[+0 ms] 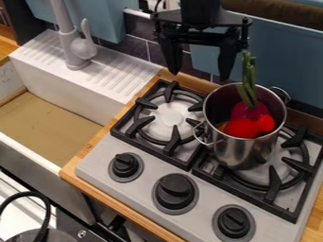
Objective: Move the silver pot to the burner on the left
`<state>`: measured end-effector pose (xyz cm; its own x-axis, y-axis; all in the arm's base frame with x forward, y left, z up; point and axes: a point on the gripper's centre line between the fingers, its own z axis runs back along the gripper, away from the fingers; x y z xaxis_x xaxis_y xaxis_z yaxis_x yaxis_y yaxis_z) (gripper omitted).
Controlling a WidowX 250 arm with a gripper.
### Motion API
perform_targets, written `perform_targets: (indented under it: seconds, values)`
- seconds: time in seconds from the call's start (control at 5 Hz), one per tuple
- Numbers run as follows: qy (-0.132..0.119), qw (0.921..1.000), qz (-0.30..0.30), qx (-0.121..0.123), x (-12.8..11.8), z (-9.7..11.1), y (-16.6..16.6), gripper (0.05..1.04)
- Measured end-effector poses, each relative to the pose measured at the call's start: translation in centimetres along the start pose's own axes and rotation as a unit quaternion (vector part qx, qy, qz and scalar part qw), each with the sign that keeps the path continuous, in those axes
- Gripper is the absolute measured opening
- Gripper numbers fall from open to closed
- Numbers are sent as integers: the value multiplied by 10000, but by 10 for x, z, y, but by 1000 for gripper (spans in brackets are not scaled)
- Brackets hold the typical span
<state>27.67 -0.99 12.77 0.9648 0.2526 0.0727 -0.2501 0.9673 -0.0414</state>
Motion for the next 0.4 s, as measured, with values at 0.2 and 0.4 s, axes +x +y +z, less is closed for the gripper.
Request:
perform_targets:
  seconds: [0.2, 0.4]
  values:
    - [124, 9999, -16, 42, -3, -7, 1, 997]
    - [135, 9999, -16, 28, -9, -19, 4, 997]
